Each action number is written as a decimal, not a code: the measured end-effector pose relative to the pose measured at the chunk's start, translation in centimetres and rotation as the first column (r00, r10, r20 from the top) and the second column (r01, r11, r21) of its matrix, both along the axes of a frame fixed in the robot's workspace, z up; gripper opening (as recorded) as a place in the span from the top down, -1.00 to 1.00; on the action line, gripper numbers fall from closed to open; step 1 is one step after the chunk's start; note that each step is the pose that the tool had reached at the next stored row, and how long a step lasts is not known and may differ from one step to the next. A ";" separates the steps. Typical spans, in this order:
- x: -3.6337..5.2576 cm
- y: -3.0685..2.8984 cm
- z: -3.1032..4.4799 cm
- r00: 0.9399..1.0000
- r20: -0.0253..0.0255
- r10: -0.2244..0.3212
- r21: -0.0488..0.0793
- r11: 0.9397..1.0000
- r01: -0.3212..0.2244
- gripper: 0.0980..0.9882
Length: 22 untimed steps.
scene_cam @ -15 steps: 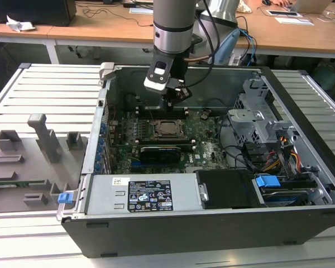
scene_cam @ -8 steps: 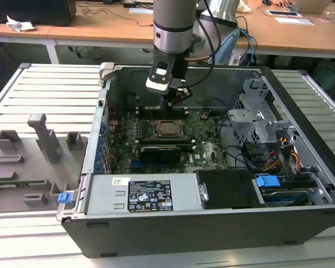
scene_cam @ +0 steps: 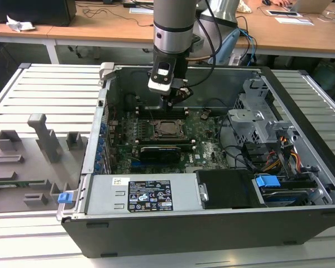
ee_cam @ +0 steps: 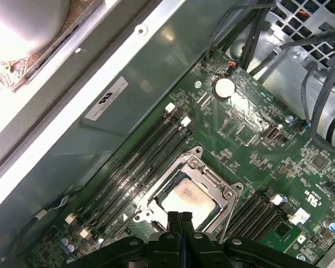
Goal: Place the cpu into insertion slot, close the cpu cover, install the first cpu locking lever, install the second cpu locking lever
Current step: 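Install the first cpu locking lever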
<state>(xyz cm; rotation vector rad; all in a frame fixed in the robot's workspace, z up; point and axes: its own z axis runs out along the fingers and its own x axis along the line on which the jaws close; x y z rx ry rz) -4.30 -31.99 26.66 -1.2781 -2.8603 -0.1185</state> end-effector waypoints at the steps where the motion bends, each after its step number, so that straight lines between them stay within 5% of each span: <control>1: 0.00 0.00 0.00 1.000 0.000 0.006 0.000 1.000 -0.006 0.98; 12: 0.00 0.00 0.00 0.997 0.000 0.080 0.000 0.997 -0.080 0.98; 22: 0.00 0.00 0.00 0.987 0.000 0.161 0.000 0.987 -0.161 0.98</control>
